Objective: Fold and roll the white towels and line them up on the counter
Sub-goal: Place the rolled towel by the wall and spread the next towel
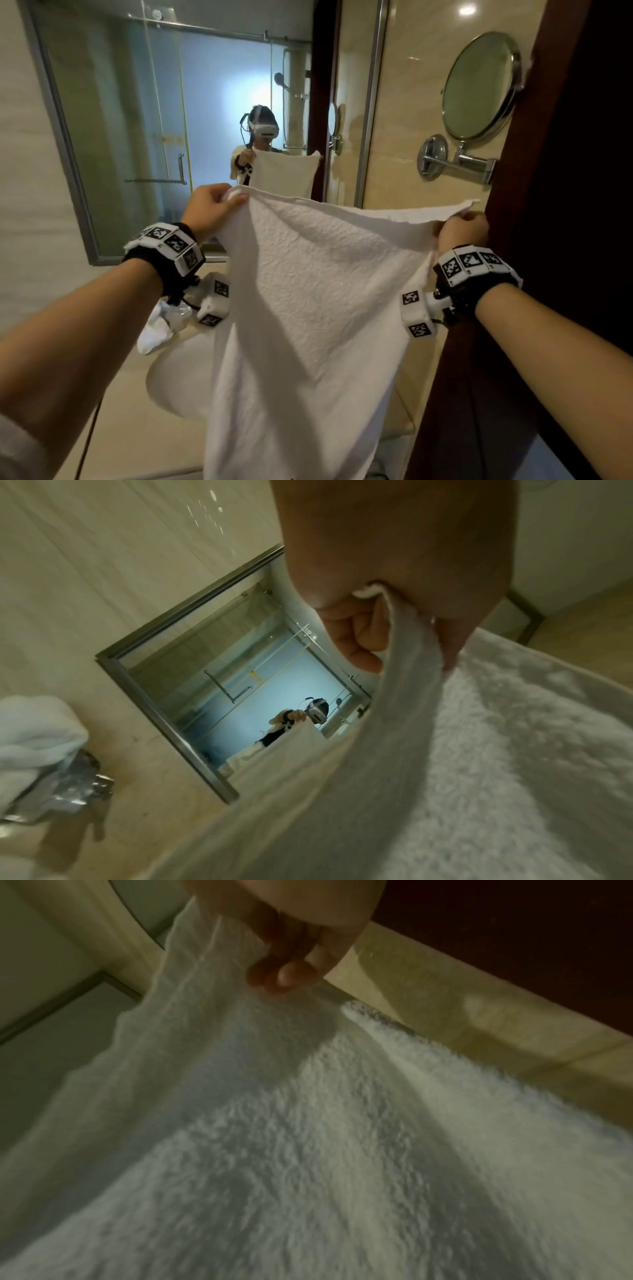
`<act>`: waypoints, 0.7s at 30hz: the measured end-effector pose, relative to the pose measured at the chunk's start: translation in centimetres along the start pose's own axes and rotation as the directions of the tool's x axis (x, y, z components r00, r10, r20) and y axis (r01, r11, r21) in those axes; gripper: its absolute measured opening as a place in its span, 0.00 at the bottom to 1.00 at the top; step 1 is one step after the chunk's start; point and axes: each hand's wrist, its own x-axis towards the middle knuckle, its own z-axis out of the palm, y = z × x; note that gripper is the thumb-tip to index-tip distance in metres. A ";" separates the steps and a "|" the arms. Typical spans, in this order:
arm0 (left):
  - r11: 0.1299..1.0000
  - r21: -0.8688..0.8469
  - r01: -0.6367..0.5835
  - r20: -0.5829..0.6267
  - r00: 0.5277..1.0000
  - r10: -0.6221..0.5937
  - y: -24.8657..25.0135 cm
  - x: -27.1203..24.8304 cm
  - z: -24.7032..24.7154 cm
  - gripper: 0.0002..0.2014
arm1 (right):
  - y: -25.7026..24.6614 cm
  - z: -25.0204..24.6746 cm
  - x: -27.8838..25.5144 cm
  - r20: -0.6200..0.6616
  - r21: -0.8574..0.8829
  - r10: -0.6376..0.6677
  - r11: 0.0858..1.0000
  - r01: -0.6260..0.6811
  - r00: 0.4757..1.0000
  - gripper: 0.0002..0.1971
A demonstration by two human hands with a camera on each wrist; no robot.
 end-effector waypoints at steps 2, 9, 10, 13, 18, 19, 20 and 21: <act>0.995 0.082 0.058 0.032 0.998 -0.061 -1.3 -0.4 0.7 0.12 | 1.0 0.6 -0.2 -0.003 0.034 0.039 0.999 -0.039 0.999 0.13; 0.904 0.372 0.210 0.130 0.953 -0.275 -9.9 -2.2 4.8 0.16 | 7.7 3.9 -0.9 0.142 -0.058 -0.009 0.998 0.017 0.990 0.09; 0.888 0.399 0.229 0.145 0.941 -0.307 -11.2 -2.2 5.6 0.16 | 9.0 5.1 -0.7 0.158 -0.084 -0.005 0.996 0.019 0.987 0.08; 0.854 0.436 0.284 0.189 0.899 -0.396 -14.8 -1.8 7.9 0.13 | 12.6 7.8 -0.2 0.169 -0.134 0.064 0.990 -0.042 0.984 0.07; 0.786 0.519 0.336 0.299 0.790 -0.535 -22.1 0.6 13.2 0.17 | 19.6 13.6 1.3 0.137 -0.196 0.239 0.958 -0.210 0.961 0.08; 0.766 0.550 0.333 0.320 0.762 -0.562 -23.7 1.2 14.5 0.20 | 21.6 15.4 1.9 0.135 -0.223 0.283 0.942 -0.249 0.950 0.07; 0.755 0.567 0.328 0.344 0.739 -0.580 -25.5 1.8 15.7 0.21 | 23.4 17.0 2.4 0.126 -0.243 0.333 0.924 -0.297 0.934 0.06; 0.752 0.570 0.332 0.372 0.712 -0.596 -27.1 2.1 16.7 0.21 | 25.0 18.1 2.8 0.130 -0.259 0.386 0.902 -0.344 0.913 0.08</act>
